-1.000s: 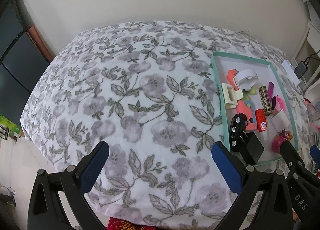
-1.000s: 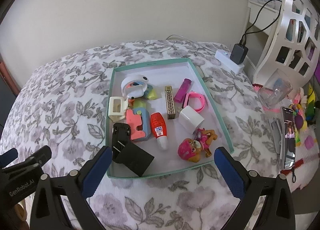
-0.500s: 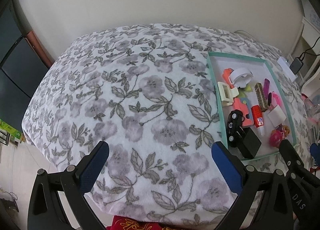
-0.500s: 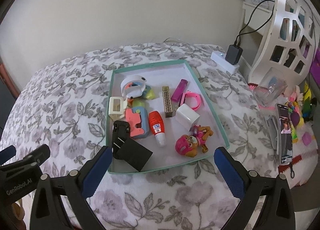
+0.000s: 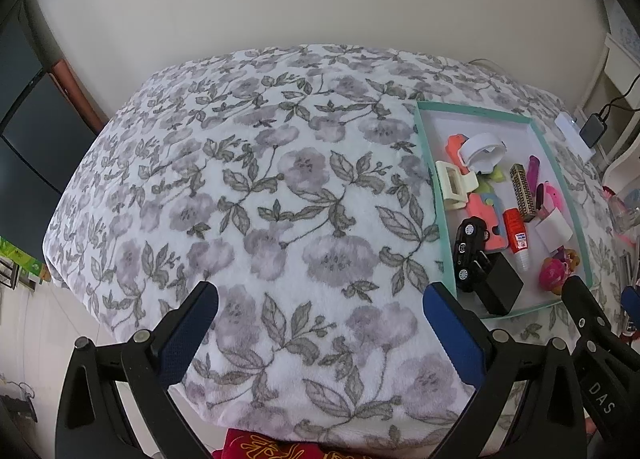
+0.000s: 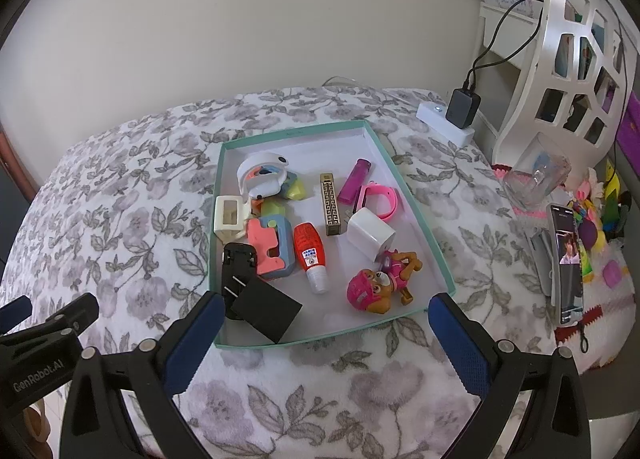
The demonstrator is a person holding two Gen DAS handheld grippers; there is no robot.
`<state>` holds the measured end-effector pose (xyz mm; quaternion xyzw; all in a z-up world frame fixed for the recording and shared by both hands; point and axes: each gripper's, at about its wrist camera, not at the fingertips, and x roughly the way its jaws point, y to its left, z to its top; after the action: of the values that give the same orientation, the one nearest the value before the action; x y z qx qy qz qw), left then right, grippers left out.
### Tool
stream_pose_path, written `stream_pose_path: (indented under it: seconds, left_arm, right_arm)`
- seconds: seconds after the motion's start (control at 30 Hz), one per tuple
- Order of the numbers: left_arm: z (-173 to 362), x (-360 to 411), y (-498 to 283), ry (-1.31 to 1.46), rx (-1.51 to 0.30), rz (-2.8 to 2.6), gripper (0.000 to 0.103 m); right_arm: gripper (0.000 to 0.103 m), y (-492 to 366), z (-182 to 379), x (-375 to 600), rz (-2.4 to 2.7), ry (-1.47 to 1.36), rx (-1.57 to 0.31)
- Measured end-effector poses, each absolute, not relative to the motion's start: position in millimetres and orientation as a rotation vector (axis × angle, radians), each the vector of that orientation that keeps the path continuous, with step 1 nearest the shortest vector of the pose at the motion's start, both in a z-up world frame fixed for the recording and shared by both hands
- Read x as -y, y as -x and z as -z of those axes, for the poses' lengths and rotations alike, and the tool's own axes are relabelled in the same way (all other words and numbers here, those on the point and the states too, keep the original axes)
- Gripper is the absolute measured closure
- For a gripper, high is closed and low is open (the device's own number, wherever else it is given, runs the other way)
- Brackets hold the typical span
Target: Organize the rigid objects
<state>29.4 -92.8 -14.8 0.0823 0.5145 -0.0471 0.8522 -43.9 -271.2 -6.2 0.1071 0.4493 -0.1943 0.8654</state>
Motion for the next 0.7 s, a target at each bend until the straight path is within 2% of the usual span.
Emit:
stream_pose_path:
  seconds: [0.7]
  left_arm:
    - [16.3,90.8,-30.0,-0.174,-1.086,0.089,0.001]
  right_arm:
    - [0.000,43.3,10.0,271.6,0.406,-0.228,-0.951]
